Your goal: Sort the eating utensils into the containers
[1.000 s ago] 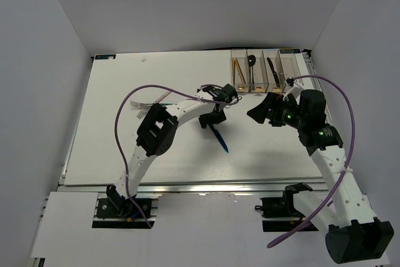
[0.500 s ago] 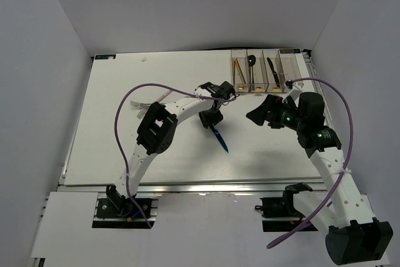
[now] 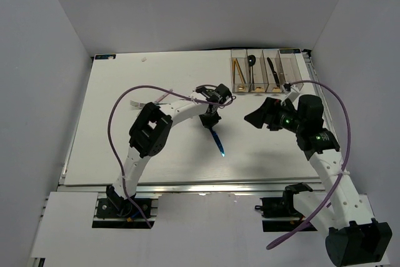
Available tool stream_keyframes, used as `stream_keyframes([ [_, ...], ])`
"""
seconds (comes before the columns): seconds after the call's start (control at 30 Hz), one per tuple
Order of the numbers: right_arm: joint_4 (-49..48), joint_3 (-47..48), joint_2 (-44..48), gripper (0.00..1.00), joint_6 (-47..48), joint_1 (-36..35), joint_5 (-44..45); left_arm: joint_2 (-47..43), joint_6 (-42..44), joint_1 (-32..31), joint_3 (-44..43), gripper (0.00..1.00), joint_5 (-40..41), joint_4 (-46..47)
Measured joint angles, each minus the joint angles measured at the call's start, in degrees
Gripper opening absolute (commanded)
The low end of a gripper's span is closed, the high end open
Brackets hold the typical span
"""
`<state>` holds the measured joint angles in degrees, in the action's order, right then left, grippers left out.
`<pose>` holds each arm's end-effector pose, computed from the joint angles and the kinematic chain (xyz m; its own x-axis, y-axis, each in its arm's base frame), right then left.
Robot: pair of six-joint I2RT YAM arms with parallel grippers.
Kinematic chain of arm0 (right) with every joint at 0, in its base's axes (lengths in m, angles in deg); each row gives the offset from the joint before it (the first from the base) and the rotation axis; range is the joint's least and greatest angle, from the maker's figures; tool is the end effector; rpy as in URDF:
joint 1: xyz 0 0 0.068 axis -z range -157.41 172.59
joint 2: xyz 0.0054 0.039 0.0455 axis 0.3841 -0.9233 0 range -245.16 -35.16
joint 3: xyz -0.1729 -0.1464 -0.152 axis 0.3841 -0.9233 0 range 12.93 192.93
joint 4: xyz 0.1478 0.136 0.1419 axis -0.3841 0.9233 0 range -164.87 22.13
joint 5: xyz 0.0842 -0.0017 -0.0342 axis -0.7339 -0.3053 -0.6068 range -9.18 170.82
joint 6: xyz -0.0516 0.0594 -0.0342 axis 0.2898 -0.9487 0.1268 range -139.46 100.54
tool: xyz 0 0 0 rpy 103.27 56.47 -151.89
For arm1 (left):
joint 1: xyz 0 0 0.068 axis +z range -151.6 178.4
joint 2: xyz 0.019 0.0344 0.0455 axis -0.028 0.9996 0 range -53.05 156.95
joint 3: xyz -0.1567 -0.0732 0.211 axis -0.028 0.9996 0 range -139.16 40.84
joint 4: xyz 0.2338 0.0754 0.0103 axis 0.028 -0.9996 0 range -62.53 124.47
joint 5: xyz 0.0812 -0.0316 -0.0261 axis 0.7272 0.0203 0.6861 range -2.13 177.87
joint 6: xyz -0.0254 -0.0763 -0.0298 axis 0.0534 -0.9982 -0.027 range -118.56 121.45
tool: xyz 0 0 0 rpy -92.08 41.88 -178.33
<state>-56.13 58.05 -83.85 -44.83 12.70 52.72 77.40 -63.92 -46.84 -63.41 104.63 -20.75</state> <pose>0.1983 0.0708 0.3041 -0.5867 0.2813 -0.7593 -0.3646 0.7455 0.5579 0.3285 -0.3002 0.1225 -0.8807 -0.3480 -0.3213 -0.3621 0.9320 -0.0169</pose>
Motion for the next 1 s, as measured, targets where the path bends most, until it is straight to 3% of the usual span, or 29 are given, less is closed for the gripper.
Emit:
stream_keyframes([
  [0.23,-2.89,-4.74,-3.04,0.89,0.11,-0.04,-2.16,-4.5,1.25,0.0,6.93,0.0,2.03,5.27],
  [0.47,-4.35,-7.96,-6.27,0.89,0.11,-0.04,-2.38,-4.68,3.34,-0.42,7.02,0.0,4.83,4.07],
  [0.8,-16.2,-13.92,-15.52,0.89,-1.22,-1.68,-7.8,-5.86,5.49,-1.14,8.63,0.0,5.46,3.61],
  [1.0,-19.89,-15.15,-16.31,0.89,-2.38,-3.58,-8.11,-6.27,6.05,-1.51,9.05,0.0,5.57,2.05],
])
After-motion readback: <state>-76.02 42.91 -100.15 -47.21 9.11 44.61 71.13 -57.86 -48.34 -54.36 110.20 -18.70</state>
